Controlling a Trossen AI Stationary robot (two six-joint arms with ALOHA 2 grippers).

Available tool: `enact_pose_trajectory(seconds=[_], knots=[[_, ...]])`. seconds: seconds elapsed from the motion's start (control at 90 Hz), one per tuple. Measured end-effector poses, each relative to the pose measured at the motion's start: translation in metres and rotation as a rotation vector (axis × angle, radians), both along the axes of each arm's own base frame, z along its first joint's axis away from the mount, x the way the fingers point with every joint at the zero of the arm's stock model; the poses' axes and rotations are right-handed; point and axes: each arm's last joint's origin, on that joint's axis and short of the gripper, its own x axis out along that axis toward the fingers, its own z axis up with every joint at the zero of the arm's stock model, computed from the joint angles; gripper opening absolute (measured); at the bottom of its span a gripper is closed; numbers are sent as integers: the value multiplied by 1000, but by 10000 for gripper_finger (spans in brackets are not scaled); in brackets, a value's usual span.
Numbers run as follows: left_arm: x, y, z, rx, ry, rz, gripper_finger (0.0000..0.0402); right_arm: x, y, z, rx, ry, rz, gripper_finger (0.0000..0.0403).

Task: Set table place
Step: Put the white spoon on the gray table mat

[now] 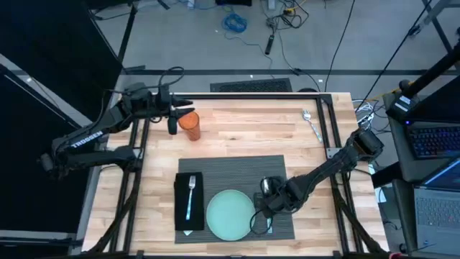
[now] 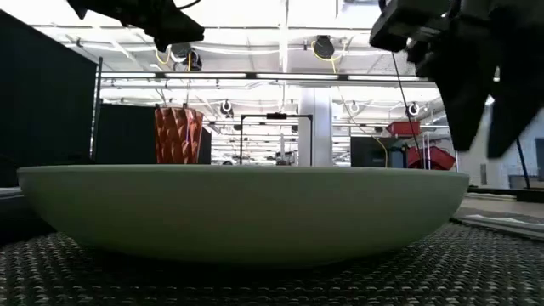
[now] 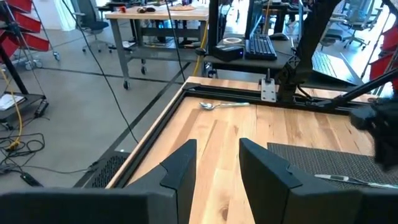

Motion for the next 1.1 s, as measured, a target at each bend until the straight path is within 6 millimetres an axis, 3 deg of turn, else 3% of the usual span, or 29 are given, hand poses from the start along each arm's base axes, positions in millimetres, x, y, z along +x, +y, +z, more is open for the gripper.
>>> enact_pose_trajectory(seconds=[0.167, 0.489, 0.644, 0.767, 0.944, 1.1], knots=[[0, 0, 0, -5, -2, 1, 105, -8, -45, 27, -147, 99, 92, 100], [0, -2, 0, -108, -27, -38, 105, -26, -165, 41, -224, 238, 367, 100], [0, -2, 0, -144, -33, -33, 105, -59, -218, 43, -205, 271, 403, 100], [0, -2, 0, -170, -38, -21, 105, -95, -252, 41, -142, 239, 384, 100], [0, 0, 0, -197, -46, 26, 105, -142, -292, 25, -89, 177, 337, 100], [0, 2, 1, -217, -65, 98, 105, -166, -316, 11, -71, 188, 340, 100]])
